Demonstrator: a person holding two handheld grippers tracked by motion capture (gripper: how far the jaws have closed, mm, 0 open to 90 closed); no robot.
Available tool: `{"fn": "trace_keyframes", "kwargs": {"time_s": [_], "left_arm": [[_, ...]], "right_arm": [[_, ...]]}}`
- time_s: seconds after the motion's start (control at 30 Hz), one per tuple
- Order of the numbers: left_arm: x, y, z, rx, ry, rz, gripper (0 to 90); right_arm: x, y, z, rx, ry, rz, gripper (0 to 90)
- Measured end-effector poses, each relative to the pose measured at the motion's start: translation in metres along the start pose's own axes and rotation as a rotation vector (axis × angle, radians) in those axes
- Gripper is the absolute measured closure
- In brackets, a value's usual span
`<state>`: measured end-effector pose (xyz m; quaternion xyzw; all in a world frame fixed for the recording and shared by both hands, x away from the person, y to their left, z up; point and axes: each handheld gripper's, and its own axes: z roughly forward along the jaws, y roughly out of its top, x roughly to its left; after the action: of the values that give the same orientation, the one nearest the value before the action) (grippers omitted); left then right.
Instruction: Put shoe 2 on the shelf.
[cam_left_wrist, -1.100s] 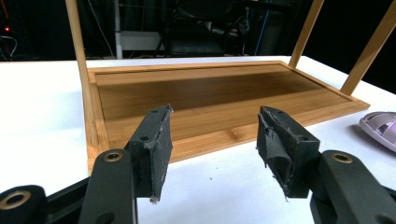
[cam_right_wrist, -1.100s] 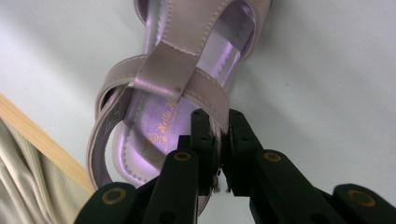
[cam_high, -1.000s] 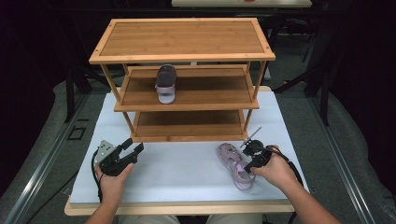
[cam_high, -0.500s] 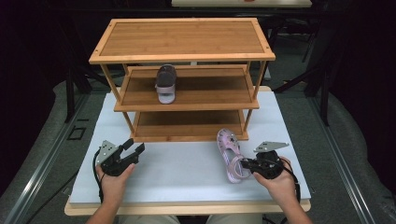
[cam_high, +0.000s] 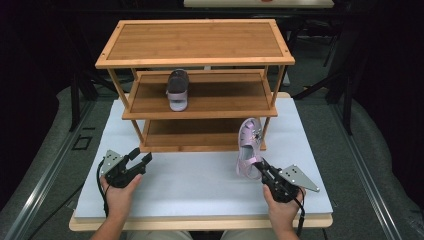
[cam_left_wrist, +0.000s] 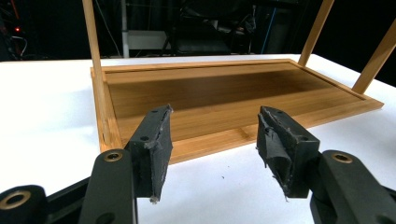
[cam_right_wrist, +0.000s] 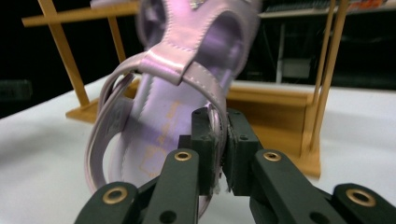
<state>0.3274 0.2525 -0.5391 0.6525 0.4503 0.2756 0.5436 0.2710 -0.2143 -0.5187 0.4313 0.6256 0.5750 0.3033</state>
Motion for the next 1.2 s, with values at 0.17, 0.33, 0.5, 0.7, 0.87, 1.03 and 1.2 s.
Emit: {"fn": "trace_keyframes", "kwargs": {"time_s": [0.17, 0.33, 0.5, 0.7, 0.87, 1.03, 1.2], "left_arm": [[0.000, 0.000, 0.001, -0.001, 0.000, -0.002, 45.0], [0.001, 0.000, -0.001, -0.008, 0.005, -0.008, 45.0], [0.000, 0.001, -0.003, -0.017, 0.008, -0.012, 45.0], [0.000, 0.001, -0.002, -0.006, 0.005, -0.011, 45.0], [0.003, 0.001, -0.003, -0.013, 0.012, -0.029, 45.0], [0.005, 0.001, -0.005, -0.022, 0.019, -0.035, 45.0], [0.005, 0.001, -0.005, -0.020, 0.018, -0.034, 45.0]], "right_arm": [[0.002, 0.007, -0.004, -0.064, -0.016, 0.024, 83.5], [0.003, 0.018, -0.013, -0.123, -0.025, 0.016, 83.5], [0.005, 0.030, -0.013, -0.169, -0.032, 0.019, 83.5], [0.016, 0.048, 0.006, -0.188, -0.017, 0.009, 83.4], [0.024, 0.068, 0.033, -0.184, -0.011, -0.013, 83.3], [0.033, 0.093, 0.060, -0.181, -0.009, -0.039, 83.3], [0.039, 0.111, 0.084, -0.190, -0.007, -0.055, 83.3]]}}
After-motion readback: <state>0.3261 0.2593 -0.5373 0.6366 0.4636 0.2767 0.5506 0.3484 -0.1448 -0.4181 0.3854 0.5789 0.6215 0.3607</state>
